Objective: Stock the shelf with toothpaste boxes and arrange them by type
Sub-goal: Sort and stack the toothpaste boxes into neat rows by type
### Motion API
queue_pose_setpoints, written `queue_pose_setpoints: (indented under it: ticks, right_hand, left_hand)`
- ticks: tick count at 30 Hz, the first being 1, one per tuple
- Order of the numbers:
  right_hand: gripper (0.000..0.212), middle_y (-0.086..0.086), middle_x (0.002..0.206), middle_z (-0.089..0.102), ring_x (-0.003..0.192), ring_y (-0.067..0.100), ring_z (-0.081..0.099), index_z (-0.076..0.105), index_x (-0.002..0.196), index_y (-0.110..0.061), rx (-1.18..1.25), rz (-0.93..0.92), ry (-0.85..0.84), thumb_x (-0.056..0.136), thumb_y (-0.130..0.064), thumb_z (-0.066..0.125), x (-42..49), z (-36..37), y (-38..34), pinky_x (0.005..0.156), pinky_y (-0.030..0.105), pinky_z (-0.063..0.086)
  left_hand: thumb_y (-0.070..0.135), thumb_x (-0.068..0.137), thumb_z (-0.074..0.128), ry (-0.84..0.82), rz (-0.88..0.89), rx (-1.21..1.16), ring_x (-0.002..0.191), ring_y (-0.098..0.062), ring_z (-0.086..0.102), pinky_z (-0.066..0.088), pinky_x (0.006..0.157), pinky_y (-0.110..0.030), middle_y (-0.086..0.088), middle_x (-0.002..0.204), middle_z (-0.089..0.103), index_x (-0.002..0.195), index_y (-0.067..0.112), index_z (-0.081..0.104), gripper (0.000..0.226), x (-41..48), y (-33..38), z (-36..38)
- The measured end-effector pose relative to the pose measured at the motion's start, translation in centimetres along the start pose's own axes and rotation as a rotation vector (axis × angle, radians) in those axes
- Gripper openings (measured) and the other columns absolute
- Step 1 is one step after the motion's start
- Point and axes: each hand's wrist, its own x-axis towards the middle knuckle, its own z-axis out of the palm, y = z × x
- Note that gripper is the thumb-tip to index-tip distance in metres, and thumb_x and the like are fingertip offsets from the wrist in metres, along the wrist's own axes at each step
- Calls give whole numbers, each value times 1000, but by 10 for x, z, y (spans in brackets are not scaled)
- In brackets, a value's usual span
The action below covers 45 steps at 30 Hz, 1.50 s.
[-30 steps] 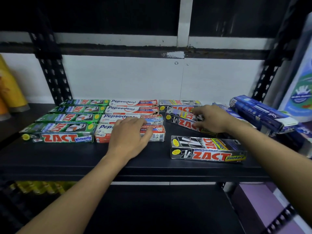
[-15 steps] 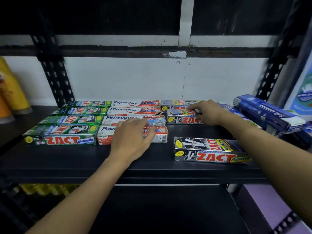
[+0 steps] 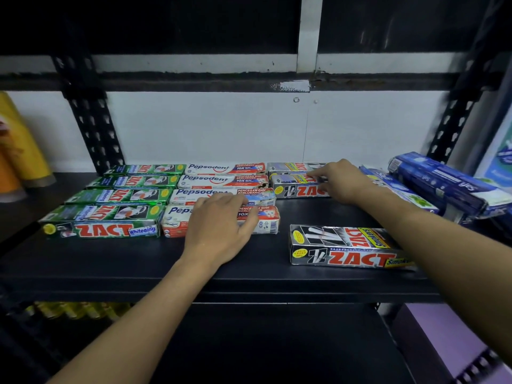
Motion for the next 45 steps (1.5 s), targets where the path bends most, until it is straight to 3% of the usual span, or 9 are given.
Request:
queue_pose_setpoints:
  ticks: [12,17,26,30,36,41,45]
  right_hand:
    - [47,8,142,54,122,32,53,49,143,-27,-55,-13,-36,98,-17,55,6,-1,-6,96,40,46]
    - [50,7,146,51,127,33,49,49,143,-26,3,-33,-55,95,-26,61,1,-8,-3,103,38,40]
    - [51,3,132,63,120,28,56,57,137,-23,93,57,116,88,-27,71,-40,-39,38,103,38,41]
    - [48,5,127,66,114,31,60,60,132,-21,66,144,179,86,-29,71,-68,-47,62,99,36,44]
    - [36,8,116,70,110,35,60,68,122,-28,-24,240,77,95,-46,54,-105,-31,68,89,38,48]
    - [39,8,115,70,111,32,59,67,123,-34,42,307,74,90,-52,59,-121,-32,64,90,37,49]
    - [32,8,108,69,101,28,60,71,116,-35,134,308,90,87,-47,66,-135,-41,60,75,27,42]
  left_hand:
    - [57,97,36,-2,-9,-6,107,-13,58,38,95,-36,8,112,68,118,27,64,46,0,0,0]
    - [59,94,30,1,-5,-21,106,-13,59,39,94,-37,9,110,68,115,27,65,52,-1,-1,-1]
    - [58,97,36,-4,-2,-19,108,-14,60,39,95,-37,9,112,69,118,27,65,47,-1,-2,-1]
    - [58,96,35,4,-4,-13,108,-15,60,39,95,-38,8,112,69,118,27,66,49,-1,-1,-1]
    - [58,96,34,4,-5,-34,107,-17,61,40,95,-40,5,112,70,117,25,66,51,-3,1,-4]
    - [54,97,41,9,1,-33,103,-19,62,41,91,-40,4,109,70,115,24,66,43,-4,1,-4]
    - [53,98,43,21,8,-36,102,-21,63,42,90,-41,2,107,71,114,22,67,42,-4,0,-4]
